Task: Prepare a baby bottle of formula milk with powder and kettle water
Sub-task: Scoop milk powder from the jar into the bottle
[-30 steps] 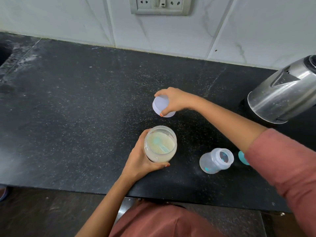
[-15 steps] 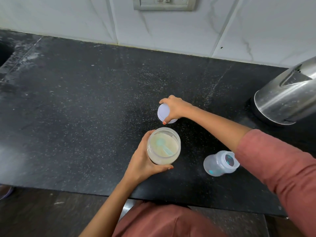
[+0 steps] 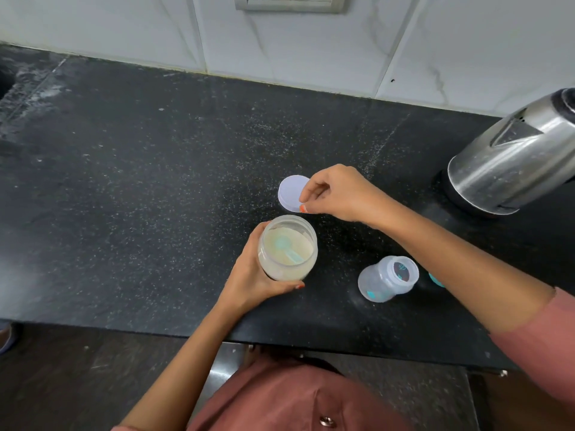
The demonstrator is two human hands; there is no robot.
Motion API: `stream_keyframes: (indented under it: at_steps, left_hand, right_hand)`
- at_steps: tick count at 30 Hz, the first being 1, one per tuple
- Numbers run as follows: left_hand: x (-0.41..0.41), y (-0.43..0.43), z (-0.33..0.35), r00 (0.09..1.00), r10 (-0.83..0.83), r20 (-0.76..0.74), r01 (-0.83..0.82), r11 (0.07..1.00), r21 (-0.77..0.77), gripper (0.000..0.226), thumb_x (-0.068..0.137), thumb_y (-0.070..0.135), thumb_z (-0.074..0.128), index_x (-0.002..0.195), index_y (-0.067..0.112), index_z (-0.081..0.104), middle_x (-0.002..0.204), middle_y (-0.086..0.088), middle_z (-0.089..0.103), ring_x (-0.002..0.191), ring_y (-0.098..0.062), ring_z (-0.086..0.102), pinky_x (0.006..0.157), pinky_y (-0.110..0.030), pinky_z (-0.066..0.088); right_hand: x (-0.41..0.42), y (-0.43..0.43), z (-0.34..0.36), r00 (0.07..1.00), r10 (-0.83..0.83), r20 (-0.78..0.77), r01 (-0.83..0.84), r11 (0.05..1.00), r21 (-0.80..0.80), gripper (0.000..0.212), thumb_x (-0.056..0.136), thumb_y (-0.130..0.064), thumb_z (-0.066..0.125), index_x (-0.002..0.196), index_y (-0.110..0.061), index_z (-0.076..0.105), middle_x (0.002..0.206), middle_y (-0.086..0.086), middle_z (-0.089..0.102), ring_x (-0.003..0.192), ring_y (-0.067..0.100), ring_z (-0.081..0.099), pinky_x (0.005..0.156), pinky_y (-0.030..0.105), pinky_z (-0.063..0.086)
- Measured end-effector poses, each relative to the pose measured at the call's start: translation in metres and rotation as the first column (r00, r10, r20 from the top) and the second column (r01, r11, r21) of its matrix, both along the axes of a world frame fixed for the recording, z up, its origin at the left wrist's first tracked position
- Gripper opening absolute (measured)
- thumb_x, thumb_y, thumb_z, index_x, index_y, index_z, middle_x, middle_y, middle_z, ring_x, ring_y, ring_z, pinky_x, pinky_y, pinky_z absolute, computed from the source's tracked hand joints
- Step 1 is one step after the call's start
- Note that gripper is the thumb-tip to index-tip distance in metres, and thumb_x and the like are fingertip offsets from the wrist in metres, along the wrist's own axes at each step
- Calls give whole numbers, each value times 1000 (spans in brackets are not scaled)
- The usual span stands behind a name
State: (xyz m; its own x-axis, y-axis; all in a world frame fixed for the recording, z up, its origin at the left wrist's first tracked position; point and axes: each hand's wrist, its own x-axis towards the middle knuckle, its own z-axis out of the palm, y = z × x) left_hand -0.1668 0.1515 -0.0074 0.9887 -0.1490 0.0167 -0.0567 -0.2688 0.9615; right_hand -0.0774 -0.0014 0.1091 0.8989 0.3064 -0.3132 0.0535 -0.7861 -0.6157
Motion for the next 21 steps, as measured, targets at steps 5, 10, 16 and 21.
stream_keyframes:
  at_steps: [5,10,16,21]
  left_hand:
    - [0,0,1,1000,2,-7,-2,1000,-15,88,45,27,85,113,46,34,115,31,45,106,23,41,83,4,30]
    - [-2,0,-1,999,7,-32,-7,1000,-25,89,42,39,83,114,55,33,114,37,48,108,18,45,84,1,34]
    - [-2,1,-2,1000,4,-24,-5,999,-49,89,46,18,86,112,48,35,113,30,48,105,20,45,81,1,34]
    - [-1,1,-3,1000,-8,-30,7,998,-60,90,46,19,86,113,48,32,114,29,46,104,23,43,81,2,34]
  right_hand:
    - [-44,12,15,989,140,54,-132,983,-130,9,79,-18,66,82,-15,73,74,-4,66,66,1,56,65,18,45]
    - [-56,30,6,974,225,19,-201,902,-382,20,79,-29,67,93,-15,67,104,7,62,83,23,56,68,30,38]
    - [-54,47,1,943,320,88,-204,768,-607,17,83,-19,61,99,-13,58,77,1,40,88,24,56,48,25,22]
    - [-51,55,-4,926,368,86,-215,700,-681,21,85,-13,56,106,-11,58,67,-2,33,91,23,56,47,24,17]
